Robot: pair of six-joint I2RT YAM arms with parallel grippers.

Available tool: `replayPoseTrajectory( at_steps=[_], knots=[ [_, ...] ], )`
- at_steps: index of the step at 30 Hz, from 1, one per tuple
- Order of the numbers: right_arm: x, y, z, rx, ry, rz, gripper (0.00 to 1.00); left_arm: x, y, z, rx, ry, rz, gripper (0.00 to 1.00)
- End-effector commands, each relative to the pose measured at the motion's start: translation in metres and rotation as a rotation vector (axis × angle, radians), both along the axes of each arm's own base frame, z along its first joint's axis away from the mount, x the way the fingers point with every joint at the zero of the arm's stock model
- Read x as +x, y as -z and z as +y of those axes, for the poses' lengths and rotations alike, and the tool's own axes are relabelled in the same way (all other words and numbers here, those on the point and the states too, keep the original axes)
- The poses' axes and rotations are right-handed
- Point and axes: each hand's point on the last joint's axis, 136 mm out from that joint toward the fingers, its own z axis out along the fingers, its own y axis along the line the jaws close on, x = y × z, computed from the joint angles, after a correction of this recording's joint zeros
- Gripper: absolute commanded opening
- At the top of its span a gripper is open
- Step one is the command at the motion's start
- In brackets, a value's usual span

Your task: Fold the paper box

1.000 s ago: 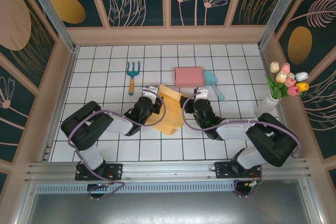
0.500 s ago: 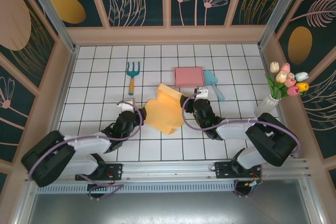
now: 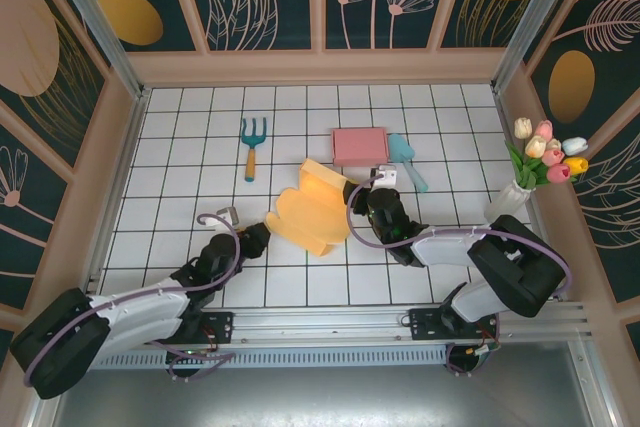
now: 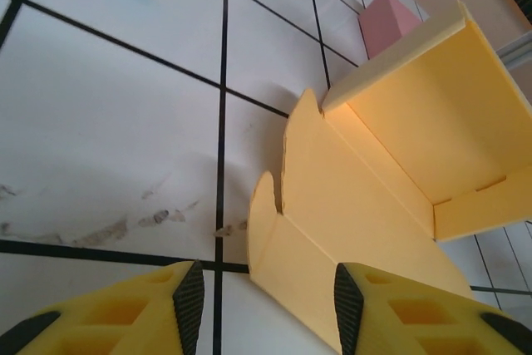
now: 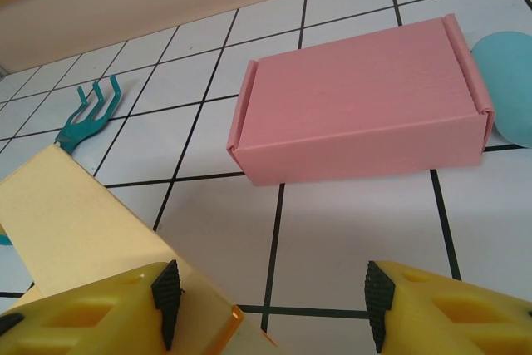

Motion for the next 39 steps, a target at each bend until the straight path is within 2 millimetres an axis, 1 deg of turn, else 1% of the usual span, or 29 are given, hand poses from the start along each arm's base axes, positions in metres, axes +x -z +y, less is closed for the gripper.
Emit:
replayPoseTrajectory(
  at_steps=[1,6,15,19,23,25,28,29,30,32,33,35,37,39],
  knots=[
    [-0.018,0.053,-0.027,-0.196,0.03,0.15,0.63,-0.001,0.002,-0.008,-0.053,0.011,0.035,0.48],
    [-0.017,0.055,-0.029,-0.216,0.04,0.152,0.63,0.004,0.009,-0.018,-0.062,0.026,0.058,0.44],
    [-0.018,0.059,-0.032,-0.232,0.046,0.157,0.63,0.017,0.007,-0.05,-0.121,0.088,0.072,0.37],
    [-0.018,0.06,-0.031,-0.233,0.043,0.158,0.63,0.019,0.009,-0.058,-0.14,0.093,0.076,0.36],
    [-0.018,0.06,-0.032,-0.23,0.045,0.156,0.63,0.026,0.004,-0.069,-0.174,0.096,0.064,0.34],
    [-0.018,0.06,-0.031,-0.228,0.042,0.158,0.63,0.03,0.002,-0.074,-0.181,0.099,0.057,0.29],
    [-0.018,0.06,-0.031,-0.224,0.042,0.157,0.63,0.037,-0.005,-0.08,-0.186,0.105,0.03,0.09],
    [-0.019,0.06,-0.032,-0.224,0.042,0.157,0.63,0.039,-0.007,-0.081,-0.178,0.108,0.02,0.01],
    [-0.019,0.059,-0.031,-0.221,0.039,0.154,0.63,0.041,-0.009,-0.082,-0.163,0.108,0.01,0.0],
    [-0.021,0.055,-0.028,-0.203,0.017,0.148,0.64,0.047,-0.014,-0.084,-0.118,0.111,-0.006,0.0],
    [-0.023,0.049,-0.025,-0.179,-0.002,0.136,0.65,0.049,-0.016,-0.084,-0.086,0.111,-0.016,0.0],
    [-0.026,0.033,-0.022,-0.121,-0.023,0.104,0.66,0.053,-0.023,-0.08,-0.025,0.104,-0.041,0.0],
    [-0.029,0.013,-0.024,-0.082,-0.026,0.067,0.66,0.056,-0.03,-0.077,0.055,0.109,-0.062,0.0],
    [-0.032,-0.008,-0.028,-0.065,-0.028,0.032,0.67,0.058,-0.036,-0.077,0.147,0.142,-0.077,0.0]
  ],
)
